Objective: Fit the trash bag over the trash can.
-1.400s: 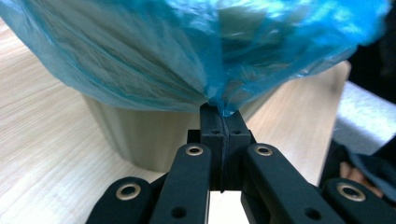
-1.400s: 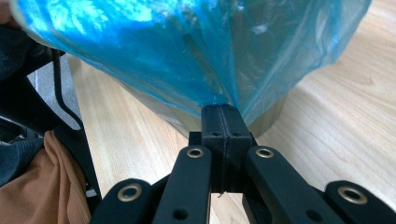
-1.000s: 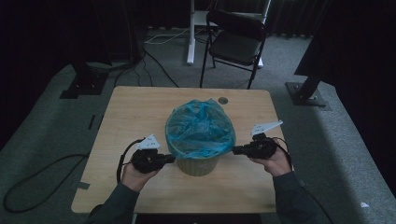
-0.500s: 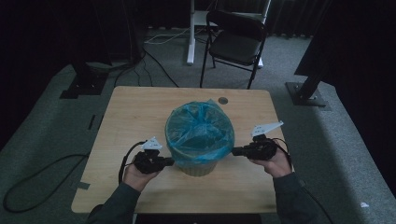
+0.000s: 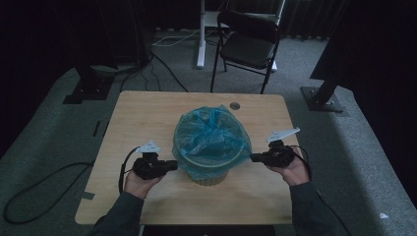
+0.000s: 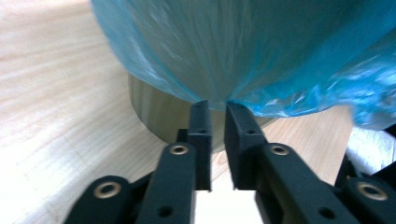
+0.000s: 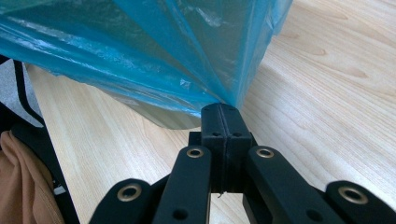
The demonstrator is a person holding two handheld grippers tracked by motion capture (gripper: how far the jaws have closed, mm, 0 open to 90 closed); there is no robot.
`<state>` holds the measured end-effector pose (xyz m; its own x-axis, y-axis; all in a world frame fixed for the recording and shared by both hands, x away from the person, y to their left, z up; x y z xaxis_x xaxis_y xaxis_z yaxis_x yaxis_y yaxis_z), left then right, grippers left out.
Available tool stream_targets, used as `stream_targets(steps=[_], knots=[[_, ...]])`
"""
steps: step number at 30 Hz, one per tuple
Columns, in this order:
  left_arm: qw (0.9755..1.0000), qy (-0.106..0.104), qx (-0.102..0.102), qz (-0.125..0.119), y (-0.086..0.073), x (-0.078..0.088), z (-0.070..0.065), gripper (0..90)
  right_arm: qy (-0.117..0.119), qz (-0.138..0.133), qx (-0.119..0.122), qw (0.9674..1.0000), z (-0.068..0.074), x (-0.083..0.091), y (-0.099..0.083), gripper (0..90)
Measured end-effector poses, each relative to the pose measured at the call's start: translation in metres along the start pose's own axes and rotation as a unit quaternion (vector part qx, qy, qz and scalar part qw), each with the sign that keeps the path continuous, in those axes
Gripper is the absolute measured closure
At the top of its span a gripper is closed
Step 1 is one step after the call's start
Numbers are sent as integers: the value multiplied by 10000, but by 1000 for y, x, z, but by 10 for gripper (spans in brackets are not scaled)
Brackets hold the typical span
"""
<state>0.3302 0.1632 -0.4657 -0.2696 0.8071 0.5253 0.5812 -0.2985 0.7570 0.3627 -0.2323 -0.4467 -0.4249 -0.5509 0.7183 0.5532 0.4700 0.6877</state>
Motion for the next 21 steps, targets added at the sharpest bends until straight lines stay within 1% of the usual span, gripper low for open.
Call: stream_targets(steps=[1, 2, 3, 4, 5, 8, 11, 13, 16, 18, 21], knots=[[10000, 12, -35, -26, 1, 2, -1, 758, 4, -15, 22, 10000, 1, 1, 1, 881], [10000, 2, -63, -75, 2, 5, -2, 737, 4, -26, 29, 10000, 1, 2, 1, 846], [9999, 4, -97, -113, 4, 8, -3, 720, 4, -75, 51, 10000, 1, 4, 2, 786], [9998, 15, -126, -158, 5, 11, -5, 702, 11, -135, 71, 9999, 1, 6, 3, 749], [9997, 27, -133, -212, 7, 13, -6, 686, 41, -190, 83, 9998, 2, 9, 5, 718], [9991, -41, -218, -358, 13, 19, -11, 657, 99, -382, 145, 9991, 3, 20, 8, 647], [9982, -173, -340, -454, 20, 22, -18, 620, 216, -638, 203, 9975, 5, 31, 12, 611], [9974, -339, -428, -477, 24, 22, -24, 594, 297, -779, 273, 9961, 8, 35, 16, 597], [9962, -488, -578, -422, 26, 17, -31, 550, 329, -833, 381, 9953, 12, 34, 23, 579], [9964, -426, -654, -323, 26, 12, -34, 525, 336, -796, 449, 9952, 14, 30, 27, 575], [9965, -379, -711, -211, 26, 6, -35, 544, 357, -760, 569, 9948, 17, 23, 31, 591]])
Point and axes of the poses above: each handheld gripper's, and its own axes: x roughly backward along the jaws, y roughly out of its top, z roughly to its left, the point moved 3 cm from there along -x, roughly forward along the jaws, and after that the axes turned 9 degrees about -y, right-handed, at the moved point
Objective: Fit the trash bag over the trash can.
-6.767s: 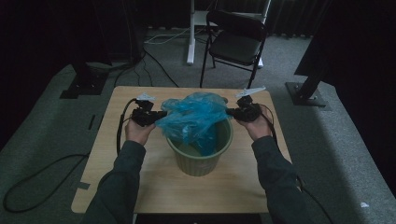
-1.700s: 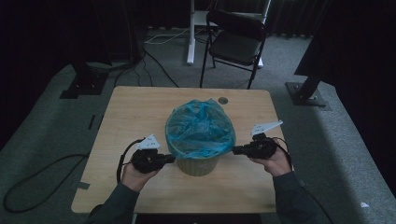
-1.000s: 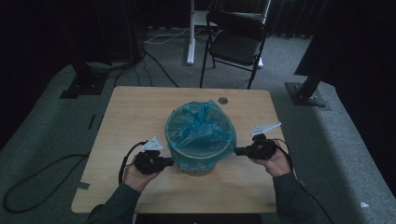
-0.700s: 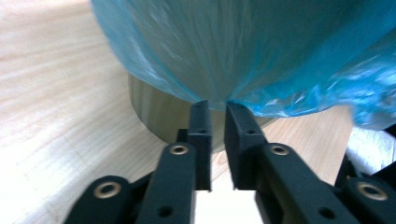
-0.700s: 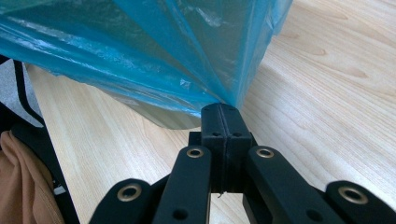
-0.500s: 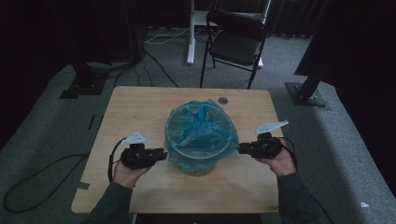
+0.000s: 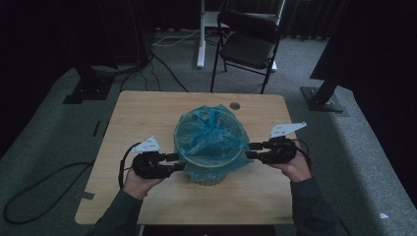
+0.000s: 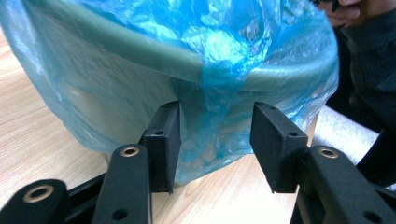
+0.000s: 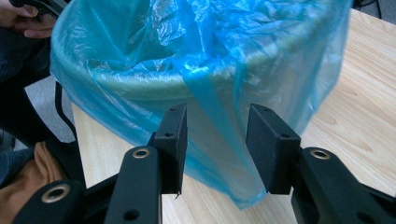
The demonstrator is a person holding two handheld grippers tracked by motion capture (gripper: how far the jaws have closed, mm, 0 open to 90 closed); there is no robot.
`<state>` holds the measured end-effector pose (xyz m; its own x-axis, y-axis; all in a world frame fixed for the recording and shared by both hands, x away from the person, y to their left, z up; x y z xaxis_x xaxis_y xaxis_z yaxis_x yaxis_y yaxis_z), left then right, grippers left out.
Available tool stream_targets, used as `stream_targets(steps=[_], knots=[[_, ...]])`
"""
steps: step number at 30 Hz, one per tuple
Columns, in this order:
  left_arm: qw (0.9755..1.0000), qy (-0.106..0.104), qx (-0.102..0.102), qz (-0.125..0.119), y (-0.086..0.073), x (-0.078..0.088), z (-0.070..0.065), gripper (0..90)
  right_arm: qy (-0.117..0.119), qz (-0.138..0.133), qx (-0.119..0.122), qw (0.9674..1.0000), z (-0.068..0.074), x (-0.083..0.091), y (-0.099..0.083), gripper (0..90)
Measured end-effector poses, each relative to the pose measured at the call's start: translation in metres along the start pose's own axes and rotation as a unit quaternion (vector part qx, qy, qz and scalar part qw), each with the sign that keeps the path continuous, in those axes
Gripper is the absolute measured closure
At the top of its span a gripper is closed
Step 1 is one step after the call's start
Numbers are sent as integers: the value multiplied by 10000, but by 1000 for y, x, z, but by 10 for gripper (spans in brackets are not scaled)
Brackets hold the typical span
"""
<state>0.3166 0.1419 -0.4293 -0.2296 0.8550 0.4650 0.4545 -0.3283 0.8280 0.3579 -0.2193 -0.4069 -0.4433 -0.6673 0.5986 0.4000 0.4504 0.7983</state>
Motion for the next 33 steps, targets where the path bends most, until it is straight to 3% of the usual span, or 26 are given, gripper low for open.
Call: stream_targets(steps=[7, 9, 15, 20, 21, 25, 33], knots=[[9997, 165, -56, 153, 0, -4, 0, 866, 23, 41, 151, 9999, 4, -9, 4, 857], [9995, 211, -35, 227, -2, -4, 2, 895, 23, 88, 140, 9999, 5, -9, 3, 892], [9992, 259, 108, 268, -8, 0, 6, 895, 59, 235, 53, 9997, 1, -9, -3, 898], [9992, 308, 140, 210, -9, 8, 7, 846, 10, 292, 131, 9995, 3, -6, -3, 881], [9993, 320, 137, 170, -9, 10, 7, 796, -1, 268, 154, 9995, 2, -4, -3, 810], [9989, 438, 161, -27, -6, 22, 10, 726, -46, 141, 123, 9998, 0, 4, -3, 708], [9986, 458, 64, -248, 2, 37, 10, 657, -116, -172, 59, 9998, -4, 18, 5, 660]])
Point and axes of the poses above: each handheld gripper's, and its own axes: x roughly backward along the jaws, y roughly out of its top, z roughly to its left, the point moved 3 cm from there along -x, roughly forward along the jaws, and after that the axes turned 9 degrees about -y, right-handed, at the moved point
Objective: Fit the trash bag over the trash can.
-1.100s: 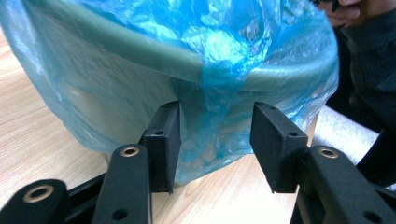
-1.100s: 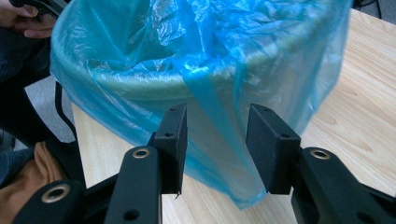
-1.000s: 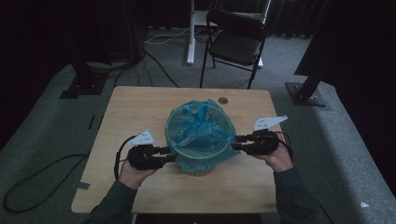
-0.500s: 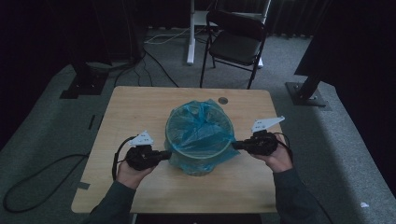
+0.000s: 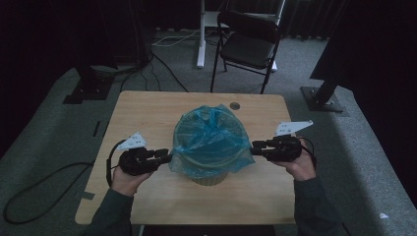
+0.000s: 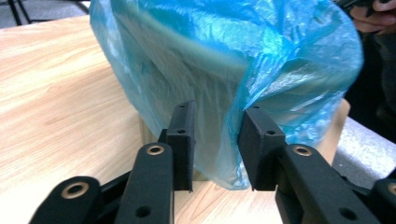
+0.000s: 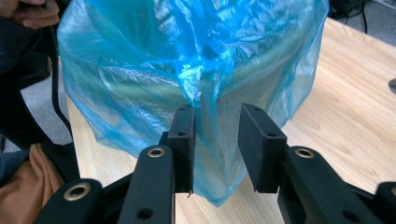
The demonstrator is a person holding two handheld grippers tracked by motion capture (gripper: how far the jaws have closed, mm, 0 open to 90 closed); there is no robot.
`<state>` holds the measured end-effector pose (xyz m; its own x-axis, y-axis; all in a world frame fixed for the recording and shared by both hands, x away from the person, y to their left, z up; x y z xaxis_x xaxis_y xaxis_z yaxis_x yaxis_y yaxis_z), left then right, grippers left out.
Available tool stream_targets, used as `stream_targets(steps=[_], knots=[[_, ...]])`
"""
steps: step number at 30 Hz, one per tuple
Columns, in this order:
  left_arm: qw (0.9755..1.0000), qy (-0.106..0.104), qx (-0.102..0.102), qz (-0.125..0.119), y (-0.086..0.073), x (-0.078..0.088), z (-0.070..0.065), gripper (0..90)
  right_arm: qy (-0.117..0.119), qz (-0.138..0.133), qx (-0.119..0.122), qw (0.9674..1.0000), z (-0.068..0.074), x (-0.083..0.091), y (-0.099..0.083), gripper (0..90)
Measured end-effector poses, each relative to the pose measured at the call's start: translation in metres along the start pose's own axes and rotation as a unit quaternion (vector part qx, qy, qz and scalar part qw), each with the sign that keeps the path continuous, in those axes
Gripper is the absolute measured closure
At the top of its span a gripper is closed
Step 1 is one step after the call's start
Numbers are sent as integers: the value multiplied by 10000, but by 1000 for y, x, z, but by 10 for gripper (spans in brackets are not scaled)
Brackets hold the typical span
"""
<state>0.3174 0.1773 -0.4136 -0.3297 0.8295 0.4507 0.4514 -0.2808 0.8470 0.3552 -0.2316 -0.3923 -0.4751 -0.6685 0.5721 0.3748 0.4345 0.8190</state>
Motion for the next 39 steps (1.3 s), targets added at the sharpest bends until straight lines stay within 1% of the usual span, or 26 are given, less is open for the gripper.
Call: stream_targets(steps=[4, 5, 8, 11, 14, 17, 20, 22, 24, 27, 30, 32, 34, 39], knots=[[10000, -61, -21, -4, -3, 2, -3, 626, 83, -77, 29, 9999, 1, 5, 3, 632], [9999, -105, -22, -6, -4, 2, -3, 620, 107, -78, 52, 9999, 2, 6, 3, 626], [9999, -128, -20, -69, -4, 5, -3, 601, 106, -100, 67, 9999, 3, 9, 4, 598], [9998, -104, -40, -140, 0, 8, -3, 577, 87, -161, 47, 9998, 2, 10, 5, 582], [9998, -77, -78, -177, 3, 10, -3, 575, 58, -203, 21, 9998, 1, 10, 7, 584], [9997, 5, -102, -205, 8, 11, 0, 581, -12, -279, -15, 9996, -1, 9, 10, 612], [9996, 83, -97, -255, 15, 12, 4, 614, -139, -343, -68, 9993, -3, 6, 15, 695], [9994, 148, -96, -301, 21, 11, 6, 664, -225, -393, -94, 9989, -5, 5, 19, 763], [9991, 222, -88, -348, 27, 9, 10, 717, -309, -445, -179, 9984, -6, 2, 23, 795], [9985, 331, -29, -439, 36, 5, 17, 758, -369, -458, -241, 9980, -7, -2, 27, 804], [9984, 345, -21, -456, 45, 1, 22, 766, -424, -402, -185, 9981, -4, -7, 29, 798], [9985, 349, -35, -425, 48, -1, 23, 765, -454, -382, -173, 9981, -3, -9, 30, 797], [9987, 371, -46, -337, 54, -6, 27, 756, -496, -372, -174, 9979, -2, -11, 31, 797], [9989, 381, 23, -279, 63, -19, 37, 730, -634, -356, -226, 9971, -5, -15, 33, 796]])
Point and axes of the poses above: each handheld gripper's, and its own axes: x roughly backward along the jaws, y roughly out of its top, z roughly to its left, the point moved 3 cm from there along -x, roughly forward along the jaws, and after that the axes turned 9 degrees about -y, right-handed, at the moved point
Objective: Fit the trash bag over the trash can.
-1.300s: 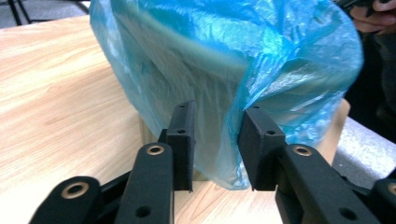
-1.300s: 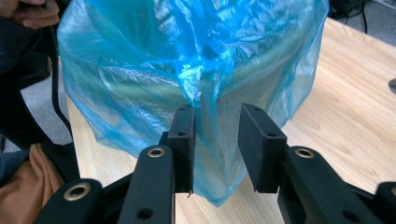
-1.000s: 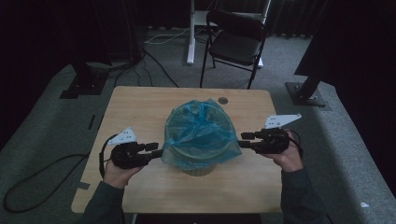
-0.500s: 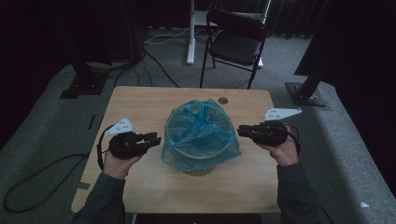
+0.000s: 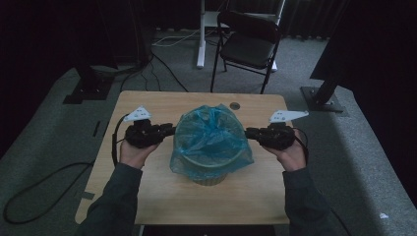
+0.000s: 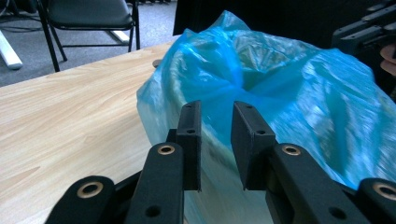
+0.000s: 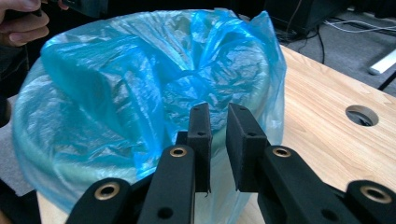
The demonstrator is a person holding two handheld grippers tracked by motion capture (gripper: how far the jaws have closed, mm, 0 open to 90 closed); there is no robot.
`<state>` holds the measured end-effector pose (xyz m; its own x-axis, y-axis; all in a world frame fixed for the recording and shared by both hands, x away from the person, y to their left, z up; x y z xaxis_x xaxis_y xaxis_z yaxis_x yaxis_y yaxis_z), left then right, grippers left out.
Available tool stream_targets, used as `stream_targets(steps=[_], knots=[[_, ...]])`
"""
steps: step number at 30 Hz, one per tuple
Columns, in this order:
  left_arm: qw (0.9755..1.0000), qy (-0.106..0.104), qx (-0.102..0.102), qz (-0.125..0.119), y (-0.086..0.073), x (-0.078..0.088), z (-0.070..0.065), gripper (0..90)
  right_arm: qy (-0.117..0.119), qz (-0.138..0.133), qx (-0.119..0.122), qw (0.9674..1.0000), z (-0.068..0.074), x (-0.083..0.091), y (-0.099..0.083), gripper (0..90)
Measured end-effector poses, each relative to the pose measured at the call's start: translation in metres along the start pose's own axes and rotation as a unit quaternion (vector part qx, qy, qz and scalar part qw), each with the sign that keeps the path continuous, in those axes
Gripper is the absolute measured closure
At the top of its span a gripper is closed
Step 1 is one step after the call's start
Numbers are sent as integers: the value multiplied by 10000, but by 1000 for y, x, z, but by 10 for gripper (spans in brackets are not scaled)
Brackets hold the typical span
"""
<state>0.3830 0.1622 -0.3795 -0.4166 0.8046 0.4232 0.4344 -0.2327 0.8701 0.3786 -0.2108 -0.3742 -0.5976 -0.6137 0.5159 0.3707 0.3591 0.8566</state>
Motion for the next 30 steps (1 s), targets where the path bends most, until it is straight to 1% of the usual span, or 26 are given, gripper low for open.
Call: stream_targets(steps=[3, 7, 9, 11, 16, 17, 18, 19, 20, 23, 24, 28, 30], knots=[[10000, 13, 12, 69, 5, -9, 6, 726, -60, -1, -31, 10000, -1, -1, 0, 794], [9998, 86, -23, 167, 16, -23, 14, 722, -58, -67, -35, 10000, 0, -2, -1, 789], [9998, 99, -24, 187, 18, -25, 16, 713, -87, -45, -14, 10000, 2, -3, -3, 788], [9997, 146, 7, 217, 27, -34, 24, 705, -96, -40, 5, 9999, 3, -4, -4, 789], [9992, 241, 83, 310, 39, -48, 37, 693, -110, -31, 53, 9999, 4, -5, -4, 789], [9992, 246, 122, 296, 40, -51, 39, 684, -112, -30, 62, 9999, 4, -5, -5, 789], [9990, 264, 134, 345, 41, -55, 41, 675, -101, -25, 66, 9999, 5, -6, -5, 789], [9990, 264, 134, 345, 41, -55, 41, 670, -101, -25, 66, 9999, 5, -6, -5, 789], [9987, 272, 180, 396, 42, -60, 45, 667, -97, -23, 72, 9999, 5, -6, -6, 788], [9984, 314, 280, 382, 43, -65, 50, 656, -91, -22, 58, 9999, 5, -6, -6, 788], [9982, 328, 341, 368, 43, -67, 53, 656, -93, -25, 59, 9999, 5, -5, -6, 788], [9977, 321, 433, 416, 44, -71, 59, 657, -87, -30, 62, 9999, 5, -6, -6, 786], [9978, 242, 480, 390, 44, -73, 61, 657, -75, -32, 52, 10000, 5, -6, -6, 786]])
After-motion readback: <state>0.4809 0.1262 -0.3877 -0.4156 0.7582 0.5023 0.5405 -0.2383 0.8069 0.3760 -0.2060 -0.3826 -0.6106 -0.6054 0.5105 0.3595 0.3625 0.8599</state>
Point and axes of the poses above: each handheld gripper's, and its own axes: x roughly backward along the jaws, y roughly out of its top, z roughly to its left, the point moved 3 cm from there along -x, roughly forward along the jaws, and after that the axes turned 9 degrees about -y, right-handed, at the moved point
